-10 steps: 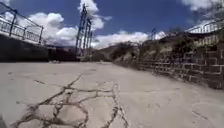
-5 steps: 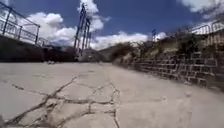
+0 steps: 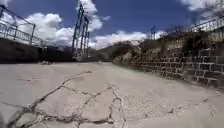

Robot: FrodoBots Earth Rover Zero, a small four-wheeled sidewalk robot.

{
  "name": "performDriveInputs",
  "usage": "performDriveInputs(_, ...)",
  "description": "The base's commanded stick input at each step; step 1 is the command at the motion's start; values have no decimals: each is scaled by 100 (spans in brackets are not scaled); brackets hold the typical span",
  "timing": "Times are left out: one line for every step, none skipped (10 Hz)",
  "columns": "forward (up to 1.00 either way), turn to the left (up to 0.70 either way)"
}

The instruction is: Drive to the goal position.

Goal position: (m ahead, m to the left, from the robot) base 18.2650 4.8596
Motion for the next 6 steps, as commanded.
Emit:
performDriveInputs(100,-1)
performDriveInputs(100,-1)
performDriveInputs(100,-1)
performDriveInputs(100,-1)
performDriveInputs(100,39)
performDriveInputs(100,39)
